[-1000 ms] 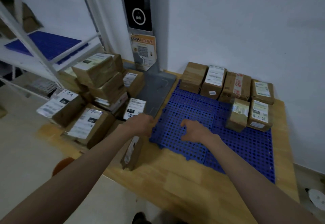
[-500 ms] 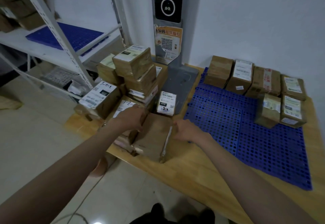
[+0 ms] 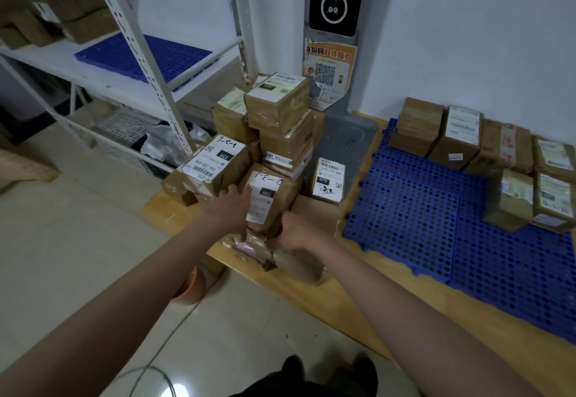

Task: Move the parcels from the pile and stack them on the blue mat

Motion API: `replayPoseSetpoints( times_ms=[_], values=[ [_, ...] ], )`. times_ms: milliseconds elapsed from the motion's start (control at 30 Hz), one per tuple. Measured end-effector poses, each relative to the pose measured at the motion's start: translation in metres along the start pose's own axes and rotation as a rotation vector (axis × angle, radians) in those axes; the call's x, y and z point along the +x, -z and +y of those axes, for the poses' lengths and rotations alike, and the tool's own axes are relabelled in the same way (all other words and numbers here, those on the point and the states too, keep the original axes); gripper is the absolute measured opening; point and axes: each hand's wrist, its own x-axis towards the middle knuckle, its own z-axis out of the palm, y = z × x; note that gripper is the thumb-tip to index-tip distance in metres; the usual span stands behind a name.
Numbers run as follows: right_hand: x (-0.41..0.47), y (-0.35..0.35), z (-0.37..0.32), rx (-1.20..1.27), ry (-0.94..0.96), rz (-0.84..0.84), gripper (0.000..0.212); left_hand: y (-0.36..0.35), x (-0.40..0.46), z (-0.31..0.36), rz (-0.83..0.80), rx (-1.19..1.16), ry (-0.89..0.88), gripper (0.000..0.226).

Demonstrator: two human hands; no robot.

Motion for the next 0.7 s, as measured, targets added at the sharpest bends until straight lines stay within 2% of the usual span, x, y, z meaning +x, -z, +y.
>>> replayPoseSetpoints(
  times_ms=[200,467,700],
  values=[
    [-0.001,-0.014,-0.006,0.209,-0.066,0.039,0.073,-0.005,0.002,0.000,0.053,0.055,-0.001,0.114],
    [-0.002,-0.014,-0.007,0.282,-0.093,0.055,0.059,0.000,0.004,0.000,0.130,0.034,-0.031,0.100],
    [-0.015,0.001,-0.005,0.343,-0.061,0.059,0.061,0.021,-0.009,0.010,0.161,0.059,-0.057,0.095]
  ],
)
